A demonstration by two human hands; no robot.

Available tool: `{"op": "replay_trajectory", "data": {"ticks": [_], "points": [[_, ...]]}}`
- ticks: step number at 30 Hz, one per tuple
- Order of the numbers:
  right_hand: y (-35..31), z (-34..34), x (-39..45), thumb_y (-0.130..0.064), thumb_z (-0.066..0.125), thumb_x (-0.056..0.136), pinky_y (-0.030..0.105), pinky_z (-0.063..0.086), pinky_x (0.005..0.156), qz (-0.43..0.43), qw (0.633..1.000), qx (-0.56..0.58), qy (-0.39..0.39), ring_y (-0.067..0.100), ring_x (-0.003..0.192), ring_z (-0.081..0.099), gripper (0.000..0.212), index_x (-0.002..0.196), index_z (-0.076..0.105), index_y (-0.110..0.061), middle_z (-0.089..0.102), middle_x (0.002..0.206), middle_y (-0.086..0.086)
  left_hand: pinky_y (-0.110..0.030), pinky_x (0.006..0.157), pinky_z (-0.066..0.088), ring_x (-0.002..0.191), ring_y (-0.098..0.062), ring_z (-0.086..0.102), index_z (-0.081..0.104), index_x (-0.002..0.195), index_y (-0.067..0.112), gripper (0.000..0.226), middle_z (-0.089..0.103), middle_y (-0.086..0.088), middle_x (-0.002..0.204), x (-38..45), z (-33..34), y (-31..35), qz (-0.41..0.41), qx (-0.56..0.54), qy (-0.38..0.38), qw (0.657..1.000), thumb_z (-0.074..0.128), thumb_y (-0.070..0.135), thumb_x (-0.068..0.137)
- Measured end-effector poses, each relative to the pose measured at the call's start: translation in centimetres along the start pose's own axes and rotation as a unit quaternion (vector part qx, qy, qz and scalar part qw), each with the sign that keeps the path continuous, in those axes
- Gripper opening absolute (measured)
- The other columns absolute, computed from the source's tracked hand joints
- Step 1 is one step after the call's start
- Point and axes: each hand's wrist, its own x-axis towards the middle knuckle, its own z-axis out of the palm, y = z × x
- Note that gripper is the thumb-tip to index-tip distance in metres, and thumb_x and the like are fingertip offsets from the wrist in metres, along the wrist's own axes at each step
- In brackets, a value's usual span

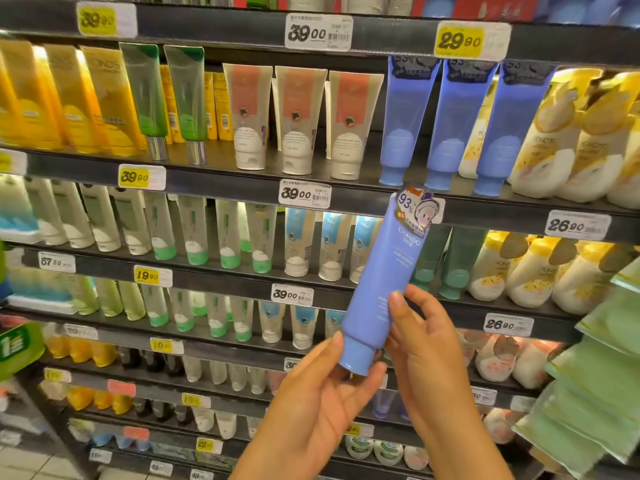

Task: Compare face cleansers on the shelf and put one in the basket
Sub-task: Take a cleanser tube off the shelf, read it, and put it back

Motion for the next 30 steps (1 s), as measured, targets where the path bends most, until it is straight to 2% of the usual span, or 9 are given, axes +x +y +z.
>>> {"op": "replay_trajectory", "data": {"ticks": [4, 7, 11, 14, 17, 20, 22, 26, 30], "points": [[-0.29, 0.06, -0.16, -0.043, 0.065, 0.066, 0.023, 0.055, 0.07, 0.011, 0.999, -0.024, -0.03, 0.013, 0.088, 0.07, 0.057, 0.114, 0.056, -0.014, 0.074, 0.092, -0.002, -0.032, 0.064, 0.058, 0.081, -0.026, 0.07, 0.065, 0.107, -0.006, 0.038, 0.068, -0.024, 0.107, -0.08, -0.48, -0.03, 0.022, 0.035, -0.002, 0.999, 0.063, 0.009, 0.072], [-0.33, 0.02, -0.31, -0.05, 0.068, 0.059, 0.033, 0.054, 0.079, 0.015, 0.998, -0.047, -0.026, 0.018, 0.092, 0.069, 0.065, 0.112, 0.059, -0.013, 0.072, 0.097, 0.004, -0.031, 0.062, 0.058, 0.077, -0.025, 0.07, 0.061, 0.113, -0.002, 0.044, 0.069, -0.021, 0.105, -0.2, -0.53, -0.1, 0.024, 0.081, -0.001, 0.996, 0.063, 0.006, 0.07], [-0.44, -0.3, -0.33, -0.052, 0.067, 0.06, 0.034, 0.052, 0.076, 0.011, 0.998, -0.063, -0.014, 0.018, 0.087, 0.067, 0.057, 0.102, 0.066, -0.014, 0.07, 0.095, 0.008, -0.032, 0.061, 0.058, 0.074, -0.026, 0.069, 0.064, 0.108, -0.005, 0.042, 0.069, -0.023, 0.102, -0.35, -0.19, -0.19, 0.015, 0.099, -0.004, 0.995, 0.064, 0.005, 0.067], [-0.44, -0.28, -0.46, -0.047, 0.064, 0.067, 0.027, 0.053, 0.071, 0.005, 0.999, -0.037, -0.021, 0.016, 0.085, 0.067, 0.047, 0.1, 0.069, -0.015, 0.07, 0.097, 0.01, -0.034, 0.062, 0.059, 0.073, -0.03, 0.068, 0.067, 0.099, -0.012, 0.034, 0.067, -0.028, 0.1, -0.53, 0.13, -0.21, -0.004, 0.056, -0.012, 0.998, 0.062, 0.005, 0.069], [-0.19, -0.15, -0.55, -0.041, 0.059, 0.073, 0.025, 0.054, 0.068, 0.004, 1.0, 0.003, -0.017, 0.015, 0.086, 0.067, 0.039, 0.102, 0.069, -0.017, 0.069, 0.101, 0.01, -0.039, 0.067, 0.06, 0.077, -0.033, 0.07, 0.07, 0.092, -0.012, 0.031, 0.067, -0.029, 0.104, -0.75, 0.36, -0.05, -0.023, 0.021, -0.015, 0.999, 0.062, 0.008, 0.07], [0.01, -0.13, -0.64, -0.035, 0.054, 0.077, 0.025, 0.056, 0.067, 0.005, 0.999, 0.04, -0.016, 0.013, 0.082, 0.068, 0.035, 0.105, 0.065, -0.018, 0.073, 0.095, 0.003, -0.045, 0.071, 0.058, 0.082, -0.035, 0.07, 0.065, 0.102, -0.012, 0.04, 0.065, -0.031, 0.107, -0.83, 0.4, 0.06, -0.034, -0.006, -0.002, 0.999, 0.062, 0.012, 0.07], [0.01, -0.17, -0.74, -0.032, 0.052, 0.078, 0.023, 0.056, 0.066, 0.004, 0.998, 0.054, -0.019, 0.011, 0.082, 0.069, 0.034, 0.108, 0.063, -0.019, 0.074, 0.094, -0.002, -0.045, 0.068, 0.059, 0.081, -0.036, 0.07, 0.06, 0.104, -0.012, 0.041, 0.065, -0.033, 0.107, -0.86, 0.39, 0.1, -0.032, -0.013, 0.012, 0.999, 0.061, 0.011, 0.071], [-0.1, -0.2, -0.86, -0.03, 0.052, 0.079, 0.023, 0.056, 0.064, 0.012, 0.998, 0.046, -0.027, 0.011, 0.081, 0.07, 0.036, 0.112, 0.061, -0.02, 0.074, 0.094, -0.002, -0.04, 0.06, 0.059, 0.073, -0.036, 0.069, 0.072, 0.083, -0.01, 0.026, 0.067, -0.032, 0.099, -0.92, 0.27, -0.06, -0.019, 0.013, 0.017, 1.0, 0.06, 0.008, 0.068], [-0.03, -0.29, -0.86, -0.037, 0.055, 0.077, 0.027, 0.055, 0.069, 0.014, 1.0, 0.01, -0.011, 0.015, 0.087, 0.069, 0.038, 0.109, 0.062, -0.018, 0.073, 0.098, 0.001, -0.038, 0.058, 0.059, 0.076, -0.033, 0.07, 0.071, 0.091, -0.006, 0.028, 0.069, -0.027, 0.098, -0.85, -0.31, -0.18, -0.008, 0.041, 0.023, 0.999, 0.061, 0.006, 0.069]]}}
